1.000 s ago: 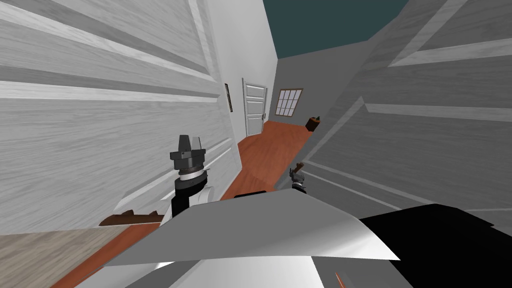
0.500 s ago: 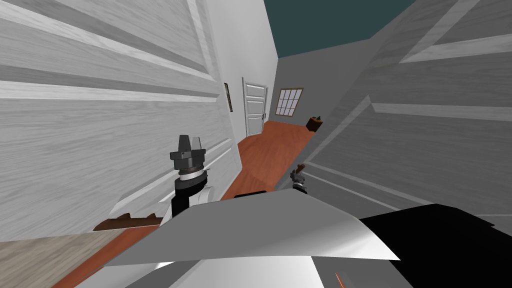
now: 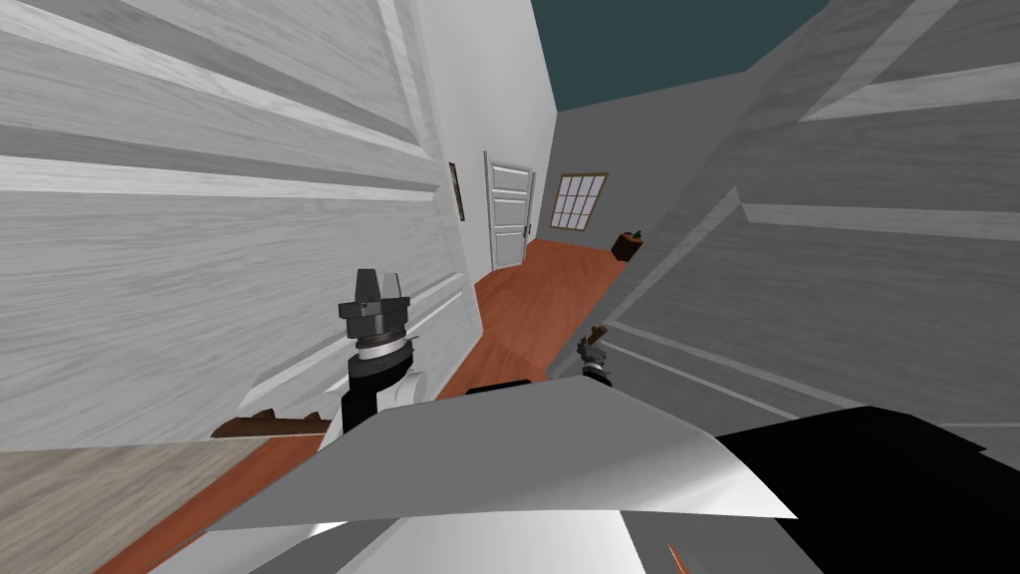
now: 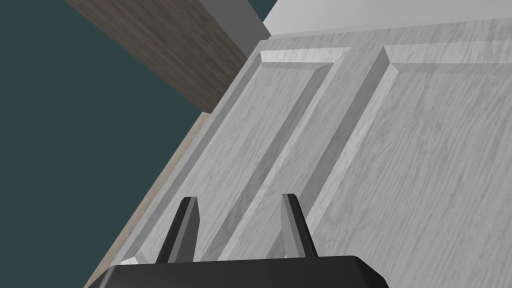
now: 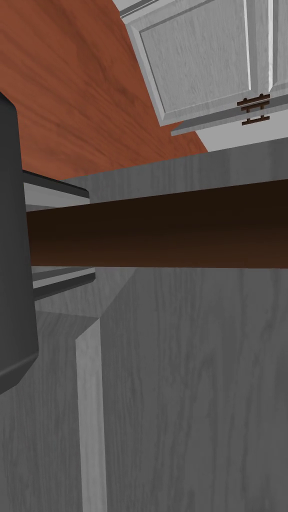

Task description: Pull the door open

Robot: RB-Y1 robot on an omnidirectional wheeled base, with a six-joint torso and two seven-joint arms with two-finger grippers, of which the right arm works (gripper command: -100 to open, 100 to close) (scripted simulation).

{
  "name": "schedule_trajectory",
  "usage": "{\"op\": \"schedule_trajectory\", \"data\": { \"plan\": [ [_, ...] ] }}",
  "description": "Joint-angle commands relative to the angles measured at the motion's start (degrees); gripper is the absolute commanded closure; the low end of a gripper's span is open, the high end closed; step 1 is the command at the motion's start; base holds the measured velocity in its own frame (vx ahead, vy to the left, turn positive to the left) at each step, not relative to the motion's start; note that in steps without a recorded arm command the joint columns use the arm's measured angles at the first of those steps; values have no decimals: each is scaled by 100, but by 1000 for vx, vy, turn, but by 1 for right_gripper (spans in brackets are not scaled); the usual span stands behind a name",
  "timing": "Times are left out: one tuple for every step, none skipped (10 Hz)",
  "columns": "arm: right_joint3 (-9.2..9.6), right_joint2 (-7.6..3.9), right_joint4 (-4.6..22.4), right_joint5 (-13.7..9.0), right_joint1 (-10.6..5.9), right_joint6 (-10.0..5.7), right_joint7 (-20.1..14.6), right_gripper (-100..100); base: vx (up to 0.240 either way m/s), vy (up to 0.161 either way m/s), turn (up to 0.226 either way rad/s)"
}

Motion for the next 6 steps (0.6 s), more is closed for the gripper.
{"op": "schedule_trajectory", "data": {
  "plan": [
    [97, -29, -55, 46, 53, 29, -53, 100, -205, 25, 57],
    [159, -61, -97, 80, 69, 42, -90, 100, -191, 49, 37],
    [223, -94, -141, 115, 86, 54, -130, 100, -218, 31, 39],
    [289, -128, -186, 151, 103, 67, -169, 100, -194, 28, 46],
    [351, -160, -228, 185, 119, 80, -207, 100, -203, 37, 37],
    [435, -203, -285, 231, 141, 96, -258, 100, -222, -4, 51]
  ]
}}
